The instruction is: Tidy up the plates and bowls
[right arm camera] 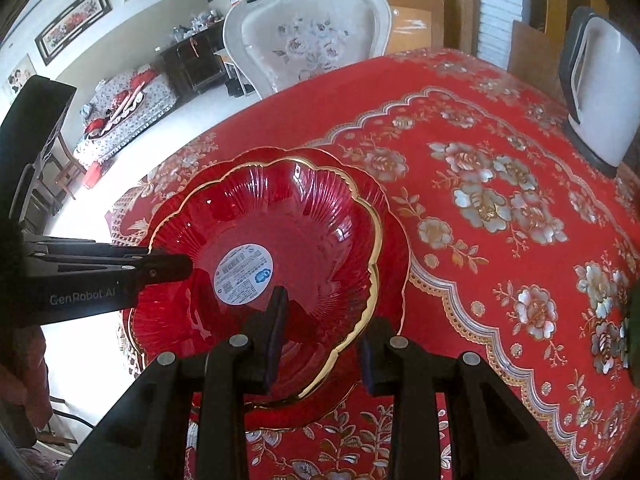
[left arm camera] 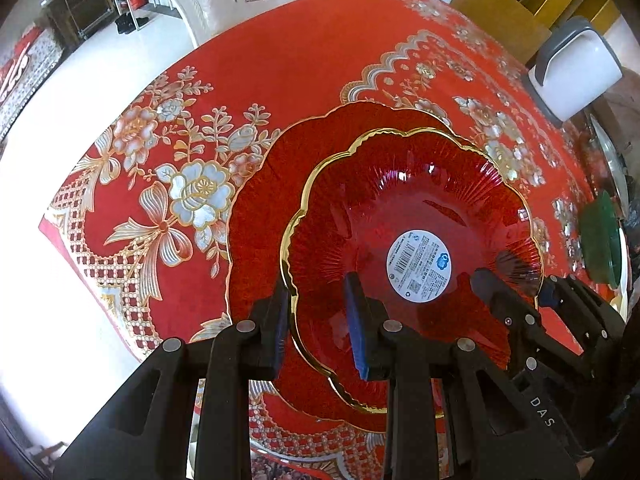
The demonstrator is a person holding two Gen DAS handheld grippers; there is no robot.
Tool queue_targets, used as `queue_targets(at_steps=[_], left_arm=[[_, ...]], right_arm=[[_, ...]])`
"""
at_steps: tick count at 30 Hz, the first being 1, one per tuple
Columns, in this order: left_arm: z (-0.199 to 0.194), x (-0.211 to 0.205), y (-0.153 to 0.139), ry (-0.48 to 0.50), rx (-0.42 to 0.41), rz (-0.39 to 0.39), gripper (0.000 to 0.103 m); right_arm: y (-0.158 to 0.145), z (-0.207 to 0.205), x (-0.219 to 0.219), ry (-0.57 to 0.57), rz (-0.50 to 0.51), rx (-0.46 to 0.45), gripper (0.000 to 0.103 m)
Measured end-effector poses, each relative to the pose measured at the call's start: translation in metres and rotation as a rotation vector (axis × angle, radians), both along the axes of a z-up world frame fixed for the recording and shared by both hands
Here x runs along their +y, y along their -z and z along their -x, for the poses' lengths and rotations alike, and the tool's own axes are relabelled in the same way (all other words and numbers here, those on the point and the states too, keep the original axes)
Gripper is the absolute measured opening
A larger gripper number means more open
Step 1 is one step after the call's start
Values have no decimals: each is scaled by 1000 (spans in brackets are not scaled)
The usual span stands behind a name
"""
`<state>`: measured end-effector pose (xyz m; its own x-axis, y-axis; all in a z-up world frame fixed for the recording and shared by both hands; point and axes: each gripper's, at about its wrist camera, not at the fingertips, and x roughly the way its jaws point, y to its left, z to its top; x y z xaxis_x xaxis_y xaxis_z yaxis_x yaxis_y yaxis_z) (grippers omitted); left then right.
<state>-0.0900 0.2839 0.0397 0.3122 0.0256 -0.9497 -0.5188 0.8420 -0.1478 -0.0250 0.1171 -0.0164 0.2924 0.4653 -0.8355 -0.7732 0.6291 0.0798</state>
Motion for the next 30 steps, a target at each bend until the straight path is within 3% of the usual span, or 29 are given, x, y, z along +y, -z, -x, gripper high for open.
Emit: queue_targets(at_steps=[25, 30], left_arm=[[-6, -2, 17, 3, 28, -44, 27], [-7, -5, 18, 1, 28, -53, 27]], right_arm=[[8, -4, 9, 9, 73, 4, 33], [6, -2, 16, 2, 129, 7, 40]])
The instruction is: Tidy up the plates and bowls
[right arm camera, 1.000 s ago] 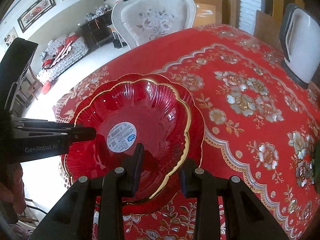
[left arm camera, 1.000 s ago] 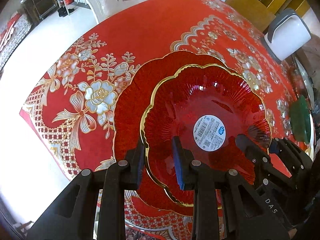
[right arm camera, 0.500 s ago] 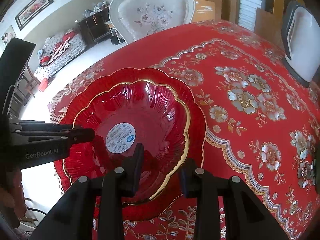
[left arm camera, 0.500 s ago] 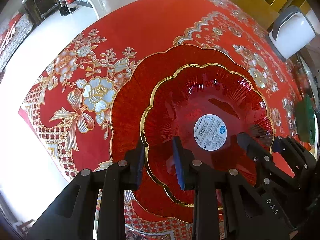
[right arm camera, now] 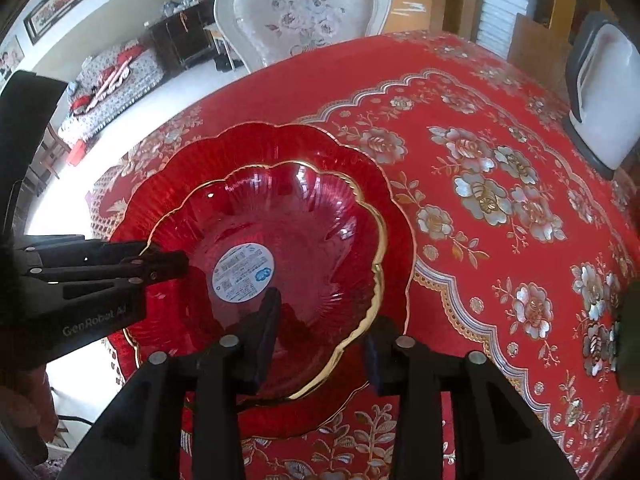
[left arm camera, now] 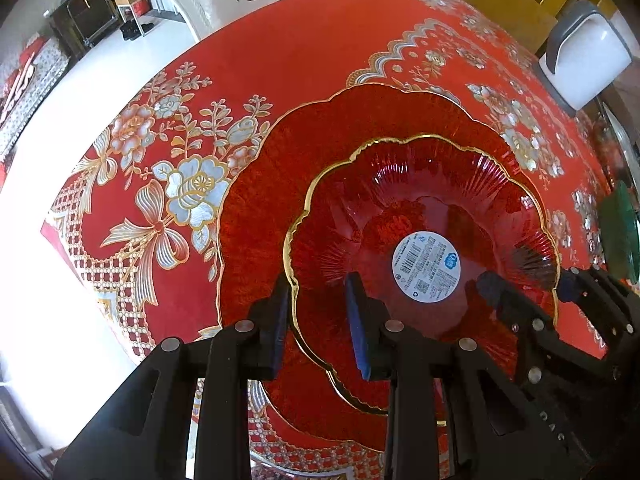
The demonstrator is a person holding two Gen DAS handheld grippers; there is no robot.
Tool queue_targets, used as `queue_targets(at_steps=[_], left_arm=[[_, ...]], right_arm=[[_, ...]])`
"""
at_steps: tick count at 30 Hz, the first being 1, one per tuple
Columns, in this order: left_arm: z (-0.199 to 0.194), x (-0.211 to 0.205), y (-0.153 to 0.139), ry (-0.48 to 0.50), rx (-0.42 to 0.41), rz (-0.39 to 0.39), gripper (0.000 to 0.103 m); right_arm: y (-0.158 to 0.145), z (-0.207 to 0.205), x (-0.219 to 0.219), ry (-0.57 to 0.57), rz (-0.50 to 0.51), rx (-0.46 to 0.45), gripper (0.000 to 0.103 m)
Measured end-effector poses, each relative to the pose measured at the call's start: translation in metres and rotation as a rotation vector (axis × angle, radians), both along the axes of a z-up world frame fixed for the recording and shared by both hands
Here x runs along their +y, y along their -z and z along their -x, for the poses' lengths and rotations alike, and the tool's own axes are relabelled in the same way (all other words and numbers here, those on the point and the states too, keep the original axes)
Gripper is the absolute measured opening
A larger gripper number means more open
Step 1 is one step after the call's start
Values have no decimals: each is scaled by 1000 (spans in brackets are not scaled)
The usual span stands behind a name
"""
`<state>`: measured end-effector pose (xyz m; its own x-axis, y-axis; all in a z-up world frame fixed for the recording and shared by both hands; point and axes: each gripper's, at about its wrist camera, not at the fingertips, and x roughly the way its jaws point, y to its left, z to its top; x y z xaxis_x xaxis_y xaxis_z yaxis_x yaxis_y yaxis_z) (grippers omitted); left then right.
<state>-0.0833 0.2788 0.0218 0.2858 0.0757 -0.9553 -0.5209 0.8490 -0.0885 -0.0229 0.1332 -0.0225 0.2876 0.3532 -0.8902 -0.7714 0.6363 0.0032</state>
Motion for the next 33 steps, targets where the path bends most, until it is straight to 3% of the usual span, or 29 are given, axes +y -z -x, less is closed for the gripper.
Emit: queue_targets(at_steps=[9, 15, 16, 20, 24, 27, 33], left_arm=[[-4, -4, 2, 8, 13, -16, 27], [-2, -8, -5, 12, 17, -36, 29], [-1, -8, -7, 14, 17, -46, 30], [4, -9, -20, 26, 1, -72, 53], [11, -11, -41, 43, -25, -96, 53], [10, -17, -52, 64, -38, -109, 61], [-4, -40, -67, 120, -68, -92, 61]], right_arm=[[-8, 2, 2, 9, 56, -6, 44], [-22, -3, -12, 36, -4, 38, 48], [-24, -2, -14, 38, -14, 46, 48], [-35, -2, -25, 37, -68, 62, 49], [-43, -7, -40, 59, -132, 127, 52], [-44, -15, -54, 100, -161, 174, 53], [-48, -22, -81, 159, -163, 187, 53]])
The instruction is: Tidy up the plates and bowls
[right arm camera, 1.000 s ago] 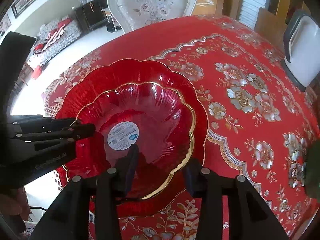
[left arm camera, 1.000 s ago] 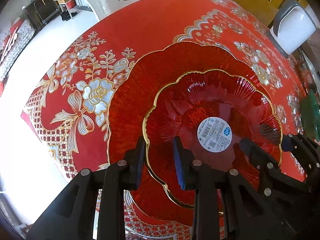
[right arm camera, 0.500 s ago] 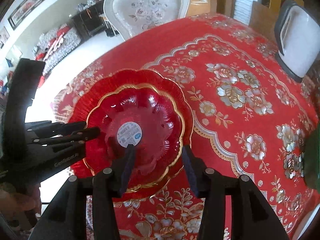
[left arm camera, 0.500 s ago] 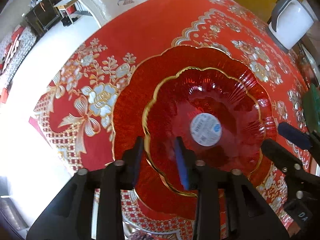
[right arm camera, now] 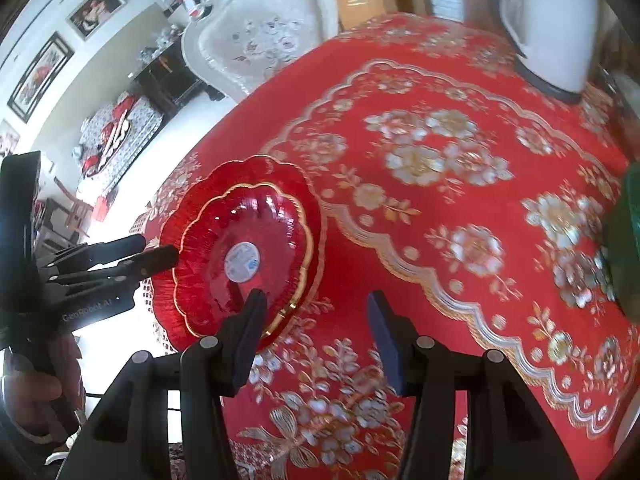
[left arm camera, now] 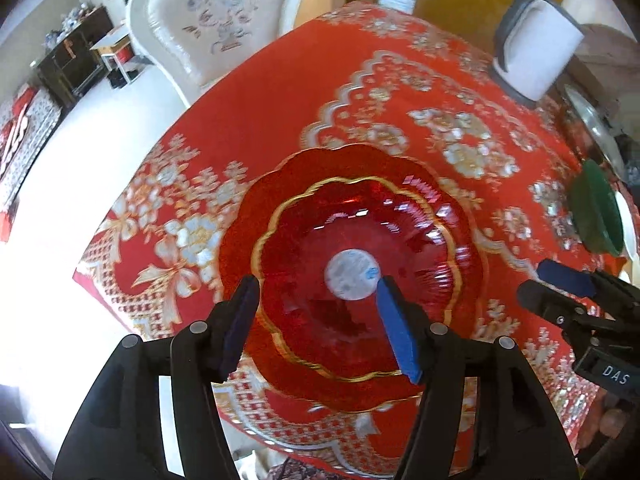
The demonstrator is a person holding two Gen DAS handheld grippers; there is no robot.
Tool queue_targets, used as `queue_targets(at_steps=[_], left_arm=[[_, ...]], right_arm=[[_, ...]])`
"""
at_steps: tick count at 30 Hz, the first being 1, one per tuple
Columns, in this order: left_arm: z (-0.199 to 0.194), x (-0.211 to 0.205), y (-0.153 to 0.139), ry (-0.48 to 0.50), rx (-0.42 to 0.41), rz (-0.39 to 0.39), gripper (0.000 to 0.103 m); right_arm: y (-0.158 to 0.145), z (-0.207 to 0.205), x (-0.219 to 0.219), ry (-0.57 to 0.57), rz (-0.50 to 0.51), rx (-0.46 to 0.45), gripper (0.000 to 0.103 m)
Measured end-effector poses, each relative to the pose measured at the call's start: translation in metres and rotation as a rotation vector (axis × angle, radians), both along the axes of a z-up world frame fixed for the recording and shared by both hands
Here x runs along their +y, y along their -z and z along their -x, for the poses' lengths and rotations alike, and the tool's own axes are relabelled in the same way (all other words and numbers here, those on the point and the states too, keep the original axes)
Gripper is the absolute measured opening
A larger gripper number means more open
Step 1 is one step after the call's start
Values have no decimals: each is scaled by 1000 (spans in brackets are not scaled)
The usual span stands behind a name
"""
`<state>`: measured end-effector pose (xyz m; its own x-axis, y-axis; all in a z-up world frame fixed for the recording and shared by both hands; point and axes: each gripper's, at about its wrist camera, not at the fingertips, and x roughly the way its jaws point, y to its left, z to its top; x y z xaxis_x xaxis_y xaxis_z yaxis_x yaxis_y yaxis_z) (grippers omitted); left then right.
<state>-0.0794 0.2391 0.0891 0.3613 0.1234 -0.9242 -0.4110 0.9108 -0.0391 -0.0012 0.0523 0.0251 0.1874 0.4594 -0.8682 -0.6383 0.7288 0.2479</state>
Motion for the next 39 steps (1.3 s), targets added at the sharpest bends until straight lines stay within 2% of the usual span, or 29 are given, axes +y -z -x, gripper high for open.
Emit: queue_targets(at_steps=[10, 17, 21, 24, 28, 33, 36, 39], left_arm=[[-53, -82, -6, 199, -14, 51, 61], [-93, -150, -11, 341, -13, 87, 61], [-116, -181, -15, 398, -6, 79, 61], [-138, -200, -16, 430, 15, 107, 61], [-172, -221, -18, 450, 38, 125, 61], [-214, -249, -15, 478, 67, 145, 61], [-235, -263, -7, 482, 110, 164, 61], [-249, -273, -1, 485, 137, 170, 61]], right_arm=[[-20, -15, -71, 124, 8, -20, 53], [-46, -34, -149, 260, 29, -79, 58], [-54, -45, -193, 337, 52, -102, 58], [-56, -60, -221, 382, 81, -110, 58], [-58, -82, -255, 448, 76, -92, 58], [-52, -115, -291, 524, 31, -8, 58], [-46, -132, -307, 561, -17, 48, 58], [-38, -145, -313, 589, -9, 80, 58]])
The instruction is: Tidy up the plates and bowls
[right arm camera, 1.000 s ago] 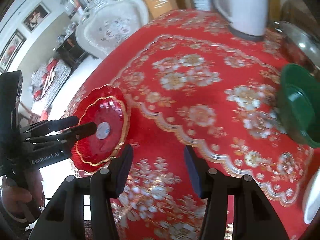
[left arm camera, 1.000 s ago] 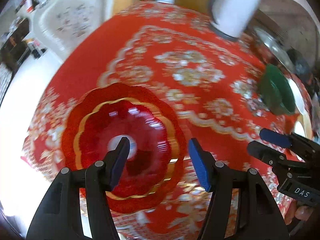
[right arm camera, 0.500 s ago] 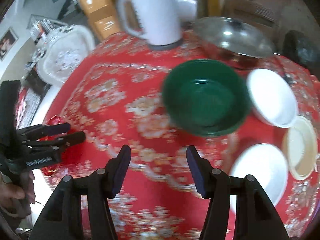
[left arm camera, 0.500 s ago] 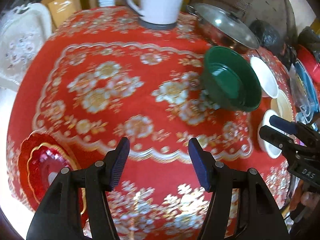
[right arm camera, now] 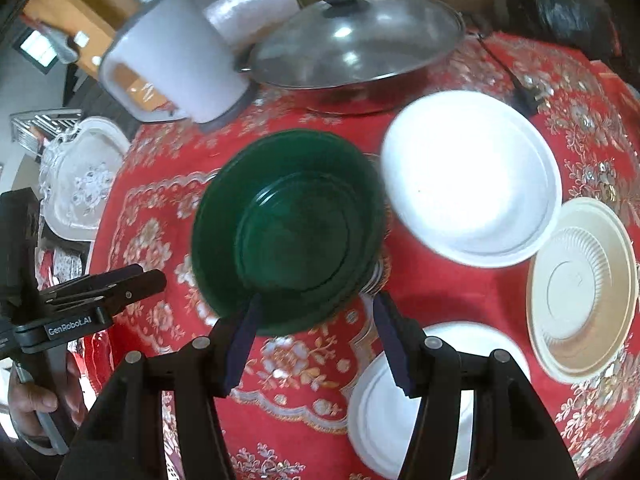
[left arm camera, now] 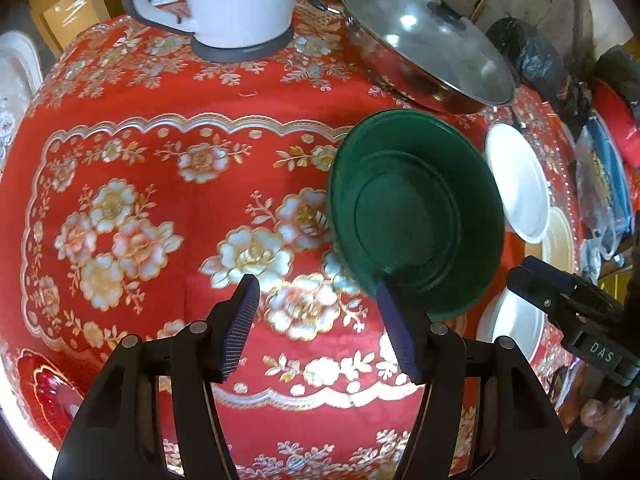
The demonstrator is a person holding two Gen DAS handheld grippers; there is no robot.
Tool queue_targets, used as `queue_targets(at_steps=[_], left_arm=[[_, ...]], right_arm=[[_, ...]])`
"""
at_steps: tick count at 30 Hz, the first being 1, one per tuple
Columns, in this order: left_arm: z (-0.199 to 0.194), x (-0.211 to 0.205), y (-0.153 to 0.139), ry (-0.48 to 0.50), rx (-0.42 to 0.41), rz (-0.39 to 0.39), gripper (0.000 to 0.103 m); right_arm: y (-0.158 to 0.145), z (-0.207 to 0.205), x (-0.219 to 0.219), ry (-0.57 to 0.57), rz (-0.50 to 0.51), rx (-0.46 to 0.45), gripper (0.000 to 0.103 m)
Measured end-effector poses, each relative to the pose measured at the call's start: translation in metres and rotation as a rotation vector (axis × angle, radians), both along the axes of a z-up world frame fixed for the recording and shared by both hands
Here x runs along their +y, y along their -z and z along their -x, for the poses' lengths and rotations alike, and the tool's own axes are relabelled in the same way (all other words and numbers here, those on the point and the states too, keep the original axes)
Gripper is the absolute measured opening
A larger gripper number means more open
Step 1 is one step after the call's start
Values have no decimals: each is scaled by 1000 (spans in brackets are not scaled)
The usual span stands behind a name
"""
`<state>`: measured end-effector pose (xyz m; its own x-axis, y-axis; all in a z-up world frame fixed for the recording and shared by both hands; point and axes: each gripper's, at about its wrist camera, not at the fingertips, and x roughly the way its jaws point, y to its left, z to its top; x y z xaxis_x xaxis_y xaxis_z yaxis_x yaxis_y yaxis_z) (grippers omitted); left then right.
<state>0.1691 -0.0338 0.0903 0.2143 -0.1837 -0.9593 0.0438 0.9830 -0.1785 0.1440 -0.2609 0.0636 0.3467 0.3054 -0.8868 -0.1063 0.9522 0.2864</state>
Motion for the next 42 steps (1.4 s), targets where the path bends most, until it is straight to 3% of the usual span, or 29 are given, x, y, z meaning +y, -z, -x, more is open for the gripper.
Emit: queue_targets(at_steps=[11, 19, 21, 22, 23, 29, 36, 42], left_arm=[[-35, -24, 25, 34, 79, -45, 61], [-46, -26, 36, 14, 52, -93, 61], [-47, -27, 37, 17, 37, -104, 46], [-48, -29, 38, 24, 38, -119, 25], [-48, -29, 39, 26, 41, -125, 22], [-47, -21, 39, 26, 32, -97, 20], [-26, 0, 23, -1, -2, -81, 20], [-8, 24, 36, -37, 67, -45, 20]], right_arm=[[16, -28, -3, 34, -24, 60, 59], [22, -38, 6, -4, -7, 57, 58], [22, -41, 7, -19, -6, 51, 57], [23, -43, 8, -28, 8, 53, 51], [24, -44, 9, -36, 26, 56, 44], [26, -49, 11, -68, 74, 67, 31], [18, -32, 33, -135, 122, 42, 30], [24, -23, 50, -158, 113, 61, 30]])
